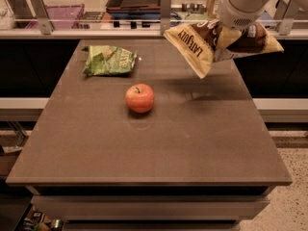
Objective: Move brown chip bag near apple
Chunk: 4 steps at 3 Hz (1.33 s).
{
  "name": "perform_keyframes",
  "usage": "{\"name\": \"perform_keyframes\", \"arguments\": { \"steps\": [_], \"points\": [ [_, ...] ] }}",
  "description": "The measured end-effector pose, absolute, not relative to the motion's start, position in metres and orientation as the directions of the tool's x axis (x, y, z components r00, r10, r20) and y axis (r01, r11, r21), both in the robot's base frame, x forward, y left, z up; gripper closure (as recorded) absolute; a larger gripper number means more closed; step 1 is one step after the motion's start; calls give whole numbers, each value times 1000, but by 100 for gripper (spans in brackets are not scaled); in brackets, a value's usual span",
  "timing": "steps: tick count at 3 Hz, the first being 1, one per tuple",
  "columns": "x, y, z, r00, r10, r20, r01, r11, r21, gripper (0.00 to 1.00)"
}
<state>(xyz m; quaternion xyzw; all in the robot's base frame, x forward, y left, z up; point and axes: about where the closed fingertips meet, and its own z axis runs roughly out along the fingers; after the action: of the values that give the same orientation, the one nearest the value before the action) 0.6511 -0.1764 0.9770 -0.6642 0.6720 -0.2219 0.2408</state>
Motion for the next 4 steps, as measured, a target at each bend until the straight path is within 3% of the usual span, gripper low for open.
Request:
{"name": "perform_keyframes", "arguments": {
  "steps": [4],
  "points": [
    [571, -137, 941, -134, -986, -97, -805, 166, -570, 100]
  ]
}}
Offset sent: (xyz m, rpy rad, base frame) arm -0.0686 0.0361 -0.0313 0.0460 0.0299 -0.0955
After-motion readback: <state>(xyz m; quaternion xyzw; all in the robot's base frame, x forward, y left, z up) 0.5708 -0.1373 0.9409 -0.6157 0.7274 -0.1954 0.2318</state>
